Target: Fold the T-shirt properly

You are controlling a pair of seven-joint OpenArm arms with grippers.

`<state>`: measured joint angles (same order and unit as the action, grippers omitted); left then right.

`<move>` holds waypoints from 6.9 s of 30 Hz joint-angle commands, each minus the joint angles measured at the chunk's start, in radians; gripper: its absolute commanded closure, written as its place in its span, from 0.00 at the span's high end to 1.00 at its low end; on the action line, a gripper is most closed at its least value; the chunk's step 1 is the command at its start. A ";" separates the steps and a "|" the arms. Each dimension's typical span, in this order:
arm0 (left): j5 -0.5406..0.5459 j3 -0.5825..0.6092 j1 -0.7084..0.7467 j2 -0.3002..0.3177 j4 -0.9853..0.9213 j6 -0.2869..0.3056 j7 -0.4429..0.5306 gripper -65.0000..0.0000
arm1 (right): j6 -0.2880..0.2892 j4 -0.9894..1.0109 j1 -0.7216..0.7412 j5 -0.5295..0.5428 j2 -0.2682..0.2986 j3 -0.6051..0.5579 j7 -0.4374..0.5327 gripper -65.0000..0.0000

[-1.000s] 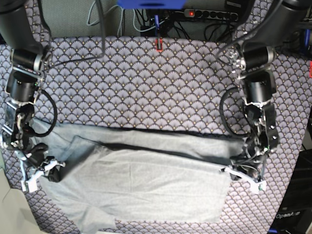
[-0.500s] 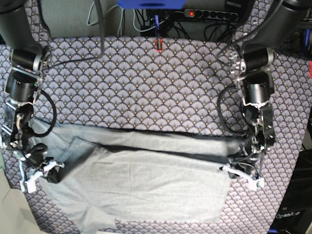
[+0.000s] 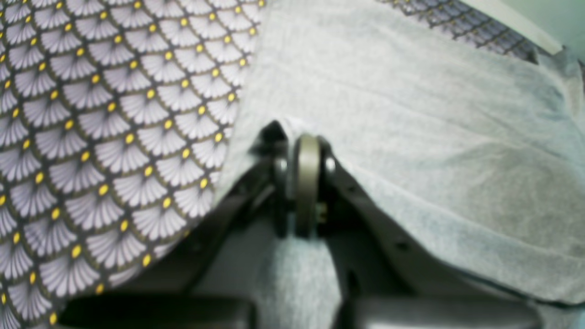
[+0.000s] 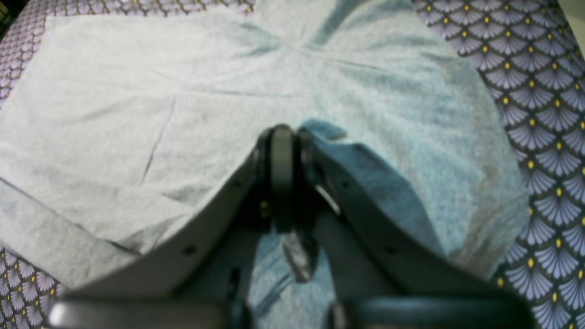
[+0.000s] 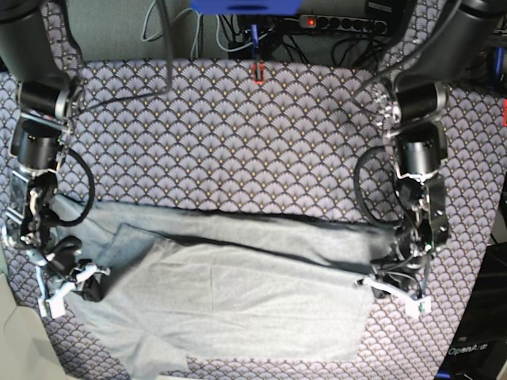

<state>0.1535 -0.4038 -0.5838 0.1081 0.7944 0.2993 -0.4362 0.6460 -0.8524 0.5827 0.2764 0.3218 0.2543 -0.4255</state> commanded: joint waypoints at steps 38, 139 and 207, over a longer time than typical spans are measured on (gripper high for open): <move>0.010 0.070 0.170 -0.011 0.196 0.011 -0.056 0.00 | 0.004 -0.298 -0.251 0.021 -0.065 -0.025 0.018 0.00; 0.011 -0.077 0.517 0.061 0.776 0.018 -0.327 0.00 | -0.093 -0.273 -0.165 0.021 -0.174 -0.456 0.103 0.00; -0.070 0.242 0.262 -0.057 0.461 0.005 -0.240 0.00 | -0.102 -0.126 -0.102 0.022 -0.052 -0.458 0.123 0.00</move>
<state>0.0761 -0.1616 -0.3023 0.0513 1.2438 0.3016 -0.6865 0.5407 -0.9642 0.4648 0.2886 0.2600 -0.2092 -0.3145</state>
